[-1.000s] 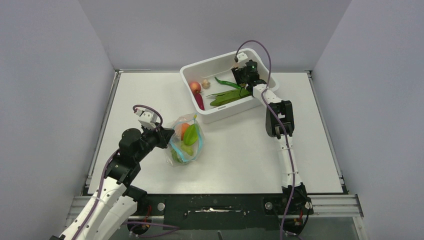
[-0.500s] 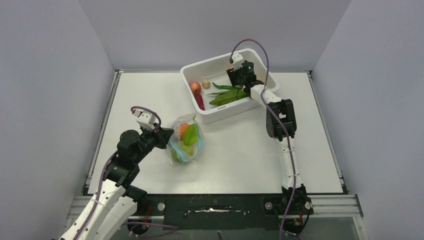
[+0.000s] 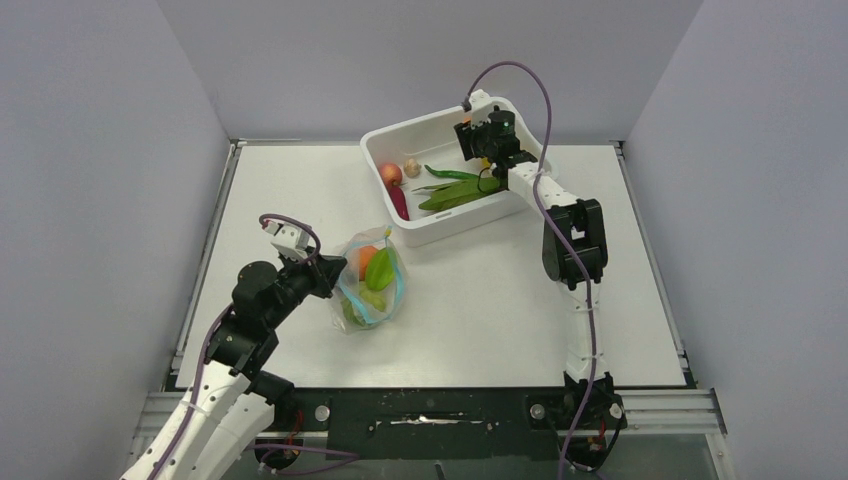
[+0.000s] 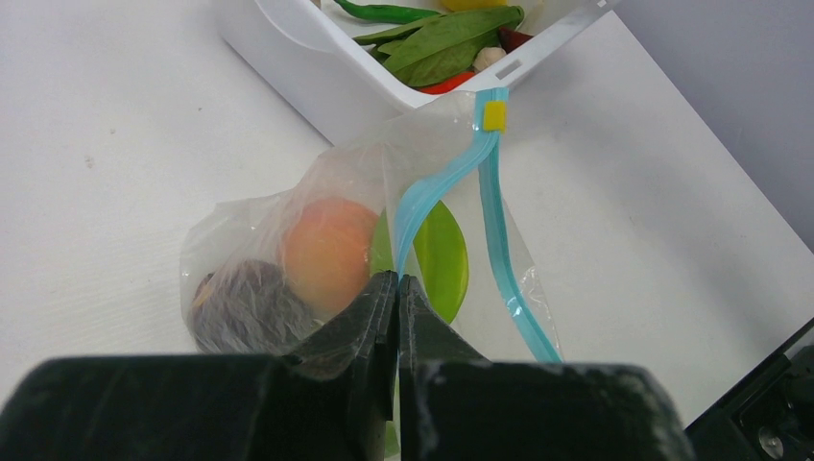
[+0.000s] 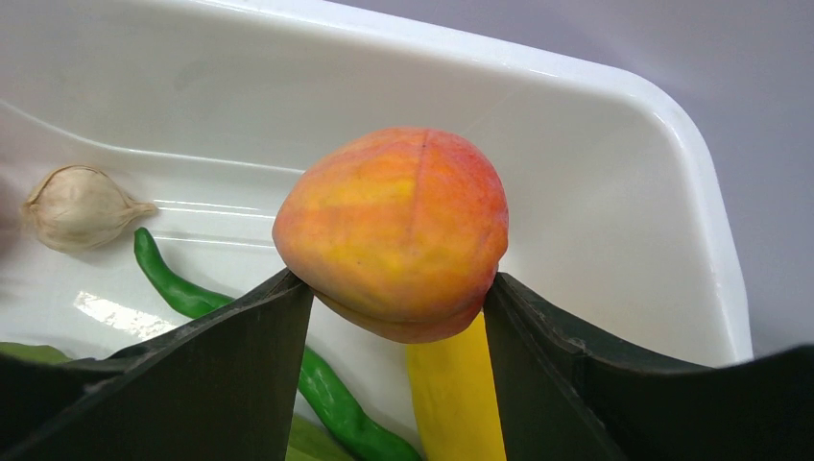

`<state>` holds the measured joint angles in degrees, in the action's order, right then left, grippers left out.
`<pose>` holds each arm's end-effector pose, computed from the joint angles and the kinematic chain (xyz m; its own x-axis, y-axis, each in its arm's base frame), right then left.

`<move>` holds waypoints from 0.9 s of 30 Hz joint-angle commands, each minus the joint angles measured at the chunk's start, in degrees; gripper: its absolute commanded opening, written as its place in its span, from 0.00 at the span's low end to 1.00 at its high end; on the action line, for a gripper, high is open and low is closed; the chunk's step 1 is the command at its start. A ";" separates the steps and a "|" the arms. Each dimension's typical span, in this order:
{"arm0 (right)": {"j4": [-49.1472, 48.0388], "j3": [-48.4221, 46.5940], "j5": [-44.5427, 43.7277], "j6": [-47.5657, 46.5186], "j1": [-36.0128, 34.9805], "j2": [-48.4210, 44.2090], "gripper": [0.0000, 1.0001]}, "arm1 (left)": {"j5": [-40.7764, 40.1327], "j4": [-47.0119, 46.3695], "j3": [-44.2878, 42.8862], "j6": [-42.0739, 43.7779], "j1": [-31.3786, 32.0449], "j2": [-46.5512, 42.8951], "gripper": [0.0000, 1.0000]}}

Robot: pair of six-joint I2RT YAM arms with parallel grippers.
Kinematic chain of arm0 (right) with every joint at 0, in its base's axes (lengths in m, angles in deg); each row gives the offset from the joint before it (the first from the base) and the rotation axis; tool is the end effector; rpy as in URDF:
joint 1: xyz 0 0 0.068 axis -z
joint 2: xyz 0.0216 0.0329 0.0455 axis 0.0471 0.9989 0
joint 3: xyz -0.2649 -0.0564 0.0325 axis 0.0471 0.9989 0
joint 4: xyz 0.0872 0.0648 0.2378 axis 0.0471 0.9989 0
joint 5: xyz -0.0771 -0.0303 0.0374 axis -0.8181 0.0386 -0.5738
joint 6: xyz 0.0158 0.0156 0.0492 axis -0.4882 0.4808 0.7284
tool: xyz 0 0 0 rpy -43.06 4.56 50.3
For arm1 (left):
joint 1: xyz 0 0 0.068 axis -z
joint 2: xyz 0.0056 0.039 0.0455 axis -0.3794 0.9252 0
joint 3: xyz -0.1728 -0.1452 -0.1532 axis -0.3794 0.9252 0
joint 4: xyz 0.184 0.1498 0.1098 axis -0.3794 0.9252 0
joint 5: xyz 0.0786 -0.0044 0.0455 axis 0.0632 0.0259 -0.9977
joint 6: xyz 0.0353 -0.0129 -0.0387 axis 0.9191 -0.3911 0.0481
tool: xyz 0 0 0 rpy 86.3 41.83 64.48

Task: Place the food in the zip-top bag and seal the zipper
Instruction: Pick up the fake fruit from the bin.

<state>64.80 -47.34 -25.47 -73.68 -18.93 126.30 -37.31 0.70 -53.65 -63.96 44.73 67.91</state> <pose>0.5321 0.1561 0.2331 -0.2496 -0.2561 -0.9339 -0.3566 0.9209 -0.1572 0.1382 -0.0624 0.2847 -0.3287 -0.2066 -0.9215 0.4207 0.8415 -0.3388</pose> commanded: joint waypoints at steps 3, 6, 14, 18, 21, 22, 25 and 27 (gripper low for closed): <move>-3.27 4.17 1.74 2.77 -0.81 -8.64 0.32 | 0.15 -2.43 -0.53 0.59 -0.29 -0.74 0.00; -3.32 6.91 2.07 4.54 -1.20 -11.04 0.31 | 0.25 -2.41 -0.54 0.57 -0.30 -0.87 0.00; -2.37 15.39 0.91 9.00 -3.66 -19.10 0.29 | 0.99 -2.84 -0.43 0.44 -0.38 -1.02 0.00; -2.10 19.35 -0.17 10.45 -5.13 -23.34 0.29 | 1.13 -2.75 -0.50 0.22 -0.38 -1.07 0.00; -0.95 21.32 -0.70 11.64 -6.08 -26.59 0.29 | 1.03 -2.76 -0.39 0.11 -0.36 -1.24 0.00; -0.42 21.80 -0.89 11.83 -6.35 -27.57 0.29 | 1.04 -2.83 -0.37 0.09 -0.37 -1.33 0.00; 0.87 23.53 -1.58 12.81 -7.39 -30.63 0.29 | 0.51 -2.89 -0.37 0.17 -0.38 -1.33 0.00; 1.84 24.69 -1.64 13.64 -8.10 -32.59 0.29 | 0.40 -3.12 -0.37 0.06 -0.38 -1.36 0.00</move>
<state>66.73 -24.15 -25.65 -62.53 -26.08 99.94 -37.07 0.70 -53.56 -64.03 44.69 67.17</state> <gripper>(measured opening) 0.614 0.015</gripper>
